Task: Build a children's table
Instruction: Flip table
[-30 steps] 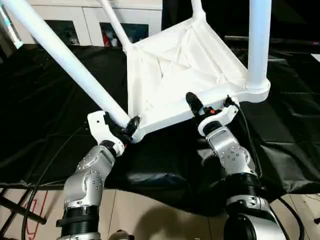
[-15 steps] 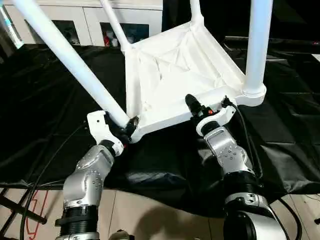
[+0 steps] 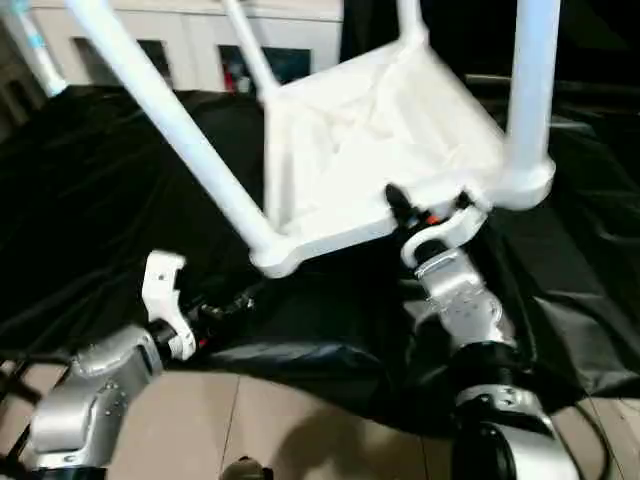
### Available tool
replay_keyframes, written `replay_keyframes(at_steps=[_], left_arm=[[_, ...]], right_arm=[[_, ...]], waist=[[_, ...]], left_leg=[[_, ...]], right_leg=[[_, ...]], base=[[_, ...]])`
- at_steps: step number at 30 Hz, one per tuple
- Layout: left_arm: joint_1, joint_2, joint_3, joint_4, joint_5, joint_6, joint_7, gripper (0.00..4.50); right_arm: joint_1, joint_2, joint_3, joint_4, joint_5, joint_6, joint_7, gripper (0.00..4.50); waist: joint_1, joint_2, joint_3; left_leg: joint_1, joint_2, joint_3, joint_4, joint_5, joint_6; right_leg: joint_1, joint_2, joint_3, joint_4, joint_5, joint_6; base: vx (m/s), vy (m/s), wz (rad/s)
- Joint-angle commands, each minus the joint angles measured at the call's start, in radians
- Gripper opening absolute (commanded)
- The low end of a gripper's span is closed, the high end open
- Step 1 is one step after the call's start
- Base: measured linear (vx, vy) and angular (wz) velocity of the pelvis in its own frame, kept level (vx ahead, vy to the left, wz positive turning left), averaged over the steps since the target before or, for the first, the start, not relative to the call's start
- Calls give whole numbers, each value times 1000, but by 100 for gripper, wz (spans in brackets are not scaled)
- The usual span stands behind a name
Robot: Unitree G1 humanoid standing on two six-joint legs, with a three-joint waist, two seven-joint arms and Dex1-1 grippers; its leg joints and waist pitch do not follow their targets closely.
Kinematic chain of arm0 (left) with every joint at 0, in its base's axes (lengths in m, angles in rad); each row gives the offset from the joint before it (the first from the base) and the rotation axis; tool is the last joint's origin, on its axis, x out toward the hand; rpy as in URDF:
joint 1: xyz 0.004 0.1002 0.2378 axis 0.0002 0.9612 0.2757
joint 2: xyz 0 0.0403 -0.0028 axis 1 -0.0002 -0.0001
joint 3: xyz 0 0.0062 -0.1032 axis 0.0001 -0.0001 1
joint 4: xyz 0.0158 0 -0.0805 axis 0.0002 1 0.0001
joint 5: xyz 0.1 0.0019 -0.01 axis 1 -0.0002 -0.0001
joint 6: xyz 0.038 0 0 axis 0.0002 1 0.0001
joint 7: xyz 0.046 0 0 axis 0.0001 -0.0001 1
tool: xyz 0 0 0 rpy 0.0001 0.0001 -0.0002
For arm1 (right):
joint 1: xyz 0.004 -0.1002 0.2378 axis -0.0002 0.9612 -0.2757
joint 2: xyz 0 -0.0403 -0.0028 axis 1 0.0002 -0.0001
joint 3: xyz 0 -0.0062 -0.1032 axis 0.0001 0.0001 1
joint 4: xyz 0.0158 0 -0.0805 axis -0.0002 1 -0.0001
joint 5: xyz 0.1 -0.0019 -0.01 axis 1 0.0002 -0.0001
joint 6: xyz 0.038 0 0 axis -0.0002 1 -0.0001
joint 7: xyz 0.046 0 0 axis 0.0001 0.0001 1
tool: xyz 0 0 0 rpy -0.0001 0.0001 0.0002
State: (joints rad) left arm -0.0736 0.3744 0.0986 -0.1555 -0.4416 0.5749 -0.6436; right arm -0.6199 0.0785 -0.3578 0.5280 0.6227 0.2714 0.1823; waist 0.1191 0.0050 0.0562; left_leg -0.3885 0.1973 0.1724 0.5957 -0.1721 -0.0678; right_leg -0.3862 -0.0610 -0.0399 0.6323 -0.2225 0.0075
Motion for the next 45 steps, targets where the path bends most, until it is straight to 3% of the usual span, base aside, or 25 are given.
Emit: replay_keyframes(at_steps=[1, 6, 8, 12, 14, 17, 19, 20, 26, 30, 33, 36, 40, 42, 45], left_arm=[[-16, 41, -69, -103, -1, 23, -65, 450], [-80, 54, -115, -189, -27, 48, -77, 450], [-111, 59, -130, -215, -37, 61, -84, 450], [-164, 68, -147, -263, -47, 91, -86, 450], [-232, 48, -135, -258, -27, 95, -36, 450], [-311, 34, -123, -224, 3, 73, 11, 450], [-362, 40, -127, -207, 28, 57, 26, 450], [-372, 42, -129, -203, 36, 52, 28, 450], [-464, 43, -143, -161, 109, -1, 73, 450], [-507, 57, -160, -144, 142, -59, 61, 450], [-568, 116, -229, -103, 265, -166, 36, 450], [-604, 149, -266, -76, 348, -245, 35, 450], [-680, 181, -274, -23, 490, -466, 99, 450], [-696, 179, -264, -26, 502, -510, 113, 450], [-719, 219, -278, 2, 604, -581, 189, 450]], right_arm=[[-8, -56, 30, -63, -107, -58, -70, 210], [-7, -109, 75, -82, -190, -37, -104, 209], [-10, -119, 75, -95, -200, -26, -123, 209], [-6, -162, 129, -124, -269, 3, -146, 209], [-11, -210, 194, -132, -337, 24, -156, 209], [-29, -234, 218, -130, -358, 43, -149, 209], [-41, -271, 260, -129, -394, 61, -130, 210], [-44, -279, 269, -129, -403, 64, -126, 210], [-74, -318, 294, -133, -422, 96, -163, 209], [-76, -324, 325, -144, -470, 103, -161, 207], [-94, -331, 385, -130, -520, 93, -130, 207], [-108, -326, 400, -108, -528, 87, -127, 207], [-117, -311, 422, -84, -535, 90, -96, 207], [-112, -306, 422, -95, -531, 95, -90, 260], [-93, -304, 422, -123, -535, 93, -89, 282]], waist=[[-5, 7, -68], [-8, 9, -67], [-7, 7, -67], [-8, 2, -66], [-9, -2, -64], [-14, -7, -62], [-15, -6, -63], [-18, -11, -63], [-24, -11, -67], [-21, -13, -69], [-20, -13, -69], [-21, -12, -69], [-21, -11, -69], [-20, -12, -70], [-24, -14, -71]], left_leg=[[31, 30, -4, -77, -155, -44], [30, 23, -1, -75, -173, -65], [31, 22, -1, -76, -178, -71], [29, 20, -2, -75, -178, -77], [28, 18, -1, -73, -175, -79], [24, 14, -1, -72, -186, -89], [25, 14, -3, -71, -197, -93], [23, 13, -4, -72, -198, -93], [27, 15, -5, -69, -203, -90], [29, 17, -6, -69, -209, -93], [27, 18, -8, -70, -214, -95], [28, 19, -9, -70, -229, -106], [27, 21, -11, -71, -239, -109], [27, 22, -12, -71, -234, -112], [24, 22, -12, -70, -221, -109]], right_leg=[[27, -64, 36, -63, -56, -151], [26, -59, 40, -64, -66, -131], [27, -59, 39, -64, -77, -123], [28, -57, 39, -65, -100, -112], [30, -55, 41, -67, -117, -100], [32, -58, 42, -74, -175, -84], [31, -56, 42, -75, -196, -71], [32, -54, 40, -76, -198, -67], [29, -53, 39, -72, -154, -91], [27, -54, 39, -71, -148, -98], [28, -53, 39, -72, -146, -90], [27, -56, 39, -69, -152, -96], [29, -59, 40, -70, -151, -99], [31, -61, 40, -67, -129, -109], [33, -59, 40, -62, -94, -118]], base=[[0, 0, 0], [0, 0, 0], [0, 0, 0], [0, 0, 0], [0, 0, 0], [0, 0, 0], [0, 0, 0], [0, 0, 0], [0, 0, 0], [0, 0, 0], [0, 0, 0], [0, 0, 0], [0, 0, 0], [0, 0, 0], [0, 0, 0]])
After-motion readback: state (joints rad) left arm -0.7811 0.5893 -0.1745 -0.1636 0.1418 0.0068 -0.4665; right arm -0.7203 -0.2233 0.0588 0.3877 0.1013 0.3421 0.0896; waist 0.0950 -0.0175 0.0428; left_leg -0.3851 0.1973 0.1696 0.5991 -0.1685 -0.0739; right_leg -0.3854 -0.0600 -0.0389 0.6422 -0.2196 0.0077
